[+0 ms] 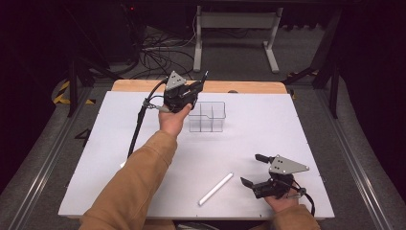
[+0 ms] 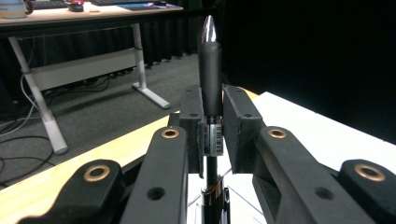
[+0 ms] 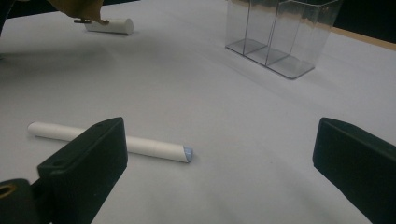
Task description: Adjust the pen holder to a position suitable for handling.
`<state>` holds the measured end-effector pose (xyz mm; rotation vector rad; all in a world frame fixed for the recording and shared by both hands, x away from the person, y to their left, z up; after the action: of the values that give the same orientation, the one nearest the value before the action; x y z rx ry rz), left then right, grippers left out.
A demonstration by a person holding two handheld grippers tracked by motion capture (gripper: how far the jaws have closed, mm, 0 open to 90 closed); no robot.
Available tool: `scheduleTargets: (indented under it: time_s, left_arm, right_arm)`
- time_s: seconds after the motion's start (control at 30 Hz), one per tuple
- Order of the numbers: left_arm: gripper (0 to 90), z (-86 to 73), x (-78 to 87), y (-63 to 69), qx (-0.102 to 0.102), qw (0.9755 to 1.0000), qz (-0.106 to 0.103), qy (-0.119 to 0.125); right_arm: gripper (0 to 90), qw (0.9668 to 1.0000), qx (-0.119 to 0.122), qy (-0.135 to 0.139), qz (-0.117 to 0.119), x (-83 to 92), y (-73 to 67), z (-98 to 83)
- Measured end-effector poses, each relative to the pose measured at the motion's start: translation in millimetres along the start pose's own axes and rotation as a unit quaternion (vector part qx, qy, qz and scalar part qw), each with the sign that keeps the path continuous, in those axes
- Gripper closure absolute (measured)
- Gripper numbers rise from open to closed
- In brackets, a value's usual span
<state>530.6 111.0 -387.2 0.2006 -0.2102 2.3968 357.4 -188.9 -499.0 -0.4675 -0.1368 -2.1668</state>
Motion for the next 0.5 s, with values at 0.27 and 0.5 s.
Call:
scheduleTargets:
  time_s: [0.27, 0.5]
  left_arm:
    - [79.4, -4.4, -3.8, -2.2, 0.005, 1.0, -0.003, -0.003]
    - [79.3, -7.8, -7.3, -2.4, 0.009, 0.9999, -0.007, -0.006]
  right_arm:
    - [3.7, 1.0, -0.002, 0.0, 0.001, 0.3, -0.2, 0.0]
    - [3.7, 1.0, 0.001, 0.001, 0.001, 0.3, 0.1, 0.1]
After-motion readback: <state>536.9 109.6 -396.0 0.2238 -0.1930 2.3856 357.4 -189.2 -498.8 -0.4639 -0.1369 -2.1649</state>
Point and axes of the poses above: each handheld gripper's, and its own axes: x roughly backward along the jaws, z roughly out of its top, y roughly to its right, the point moved 3 cm from there along -x, roughly forward along the jaws, and after that the axes turned 7 degrees about -x, right-handed, at the moved point
